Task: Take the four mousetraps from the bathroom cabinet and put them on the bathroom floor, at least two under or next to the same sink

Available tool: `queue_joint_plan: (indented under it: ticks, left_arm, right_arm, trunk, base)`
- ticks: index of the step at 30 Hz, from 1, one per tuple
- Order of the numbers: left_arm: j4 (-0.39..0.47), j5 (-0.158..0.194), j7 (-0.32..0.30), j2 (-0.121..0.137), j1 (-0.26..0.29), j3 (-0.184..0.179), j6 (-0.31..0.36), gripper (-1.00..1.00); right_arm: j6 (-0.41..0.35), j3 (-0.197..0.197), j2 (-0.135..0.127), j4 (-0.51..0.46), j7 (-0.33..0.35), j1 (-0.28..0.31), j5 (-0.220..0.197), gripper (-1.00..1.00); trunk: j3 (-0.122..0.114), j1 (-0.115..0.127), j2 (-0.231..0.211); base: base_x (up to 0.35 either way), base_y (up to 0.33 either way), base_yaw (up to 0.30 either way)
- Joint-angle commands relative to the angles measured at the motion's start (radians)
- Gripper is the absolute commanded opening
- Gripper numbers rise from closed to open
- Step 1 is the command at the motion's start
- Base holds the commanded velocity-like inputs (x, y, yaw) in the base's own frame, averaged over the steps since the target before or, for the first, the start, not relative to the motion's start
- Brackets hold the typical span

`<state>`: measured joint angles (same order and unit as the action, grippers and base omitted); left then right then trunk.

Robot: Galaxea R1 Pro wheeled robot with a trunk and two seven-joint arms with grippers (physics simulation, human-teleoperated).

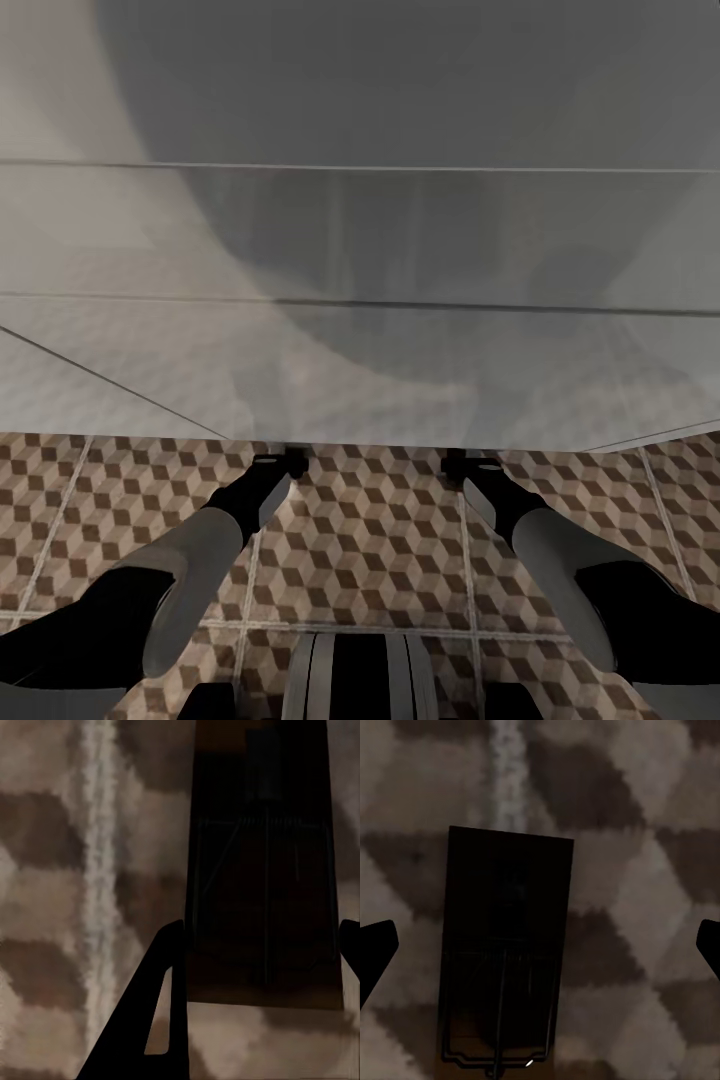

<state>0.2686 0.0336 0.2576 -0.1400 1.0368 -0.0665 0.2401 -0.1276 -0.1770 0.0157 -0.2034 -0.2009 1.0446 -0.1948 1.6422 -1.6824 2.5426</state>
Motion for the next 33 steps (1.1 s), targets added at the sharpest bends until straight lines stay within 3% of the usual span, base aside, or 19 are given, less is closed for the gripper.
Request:
queue_joint_plan:
  ticks: [1,17,18,33]
  left_arm:
    - [0.0,0.008,0.006,0.001,0.0,-0.006,0.009,-1.0]
    - [-0.002,0.009,0.006,-0.001,0.011,-0.006,0.017,-1.0]
    - [-0.002,0.009,0.006,-0.001,0.012,-0.006,0.018,1.0]
    - [-0.002,0.009,0.006,-0.002,0.012,-0.006,0.018,1.0]
  right_arm:
    - [-0.006,-0.009,0.0,-0.002,-0.006,0.0,-0.009,1.0]
    - [-0.006,-0.009,0.0,-0.002,-0.006,0.0,-0.009,1.0]
    - [-0.006,-0.009,0.0,-0.002,-0.006,0.0,-0.009,1.0]
    - [-0.006,-0.009,0.0,-0.002,-0.006,0.0,-0.009,1.0]
  trunk:
    - [0.001,0.0,0.0]
    - [0.001,0.0,0.0]
    - [0.001,0.0,0.0]
    - [0.001,0.0,0.0]
  base:
    - [0.0,0.0,0.0]
    - [0.0,0.0,0.0]
    - [0.0,0.0,0.0]
    - [0.0,0.0,0.0]
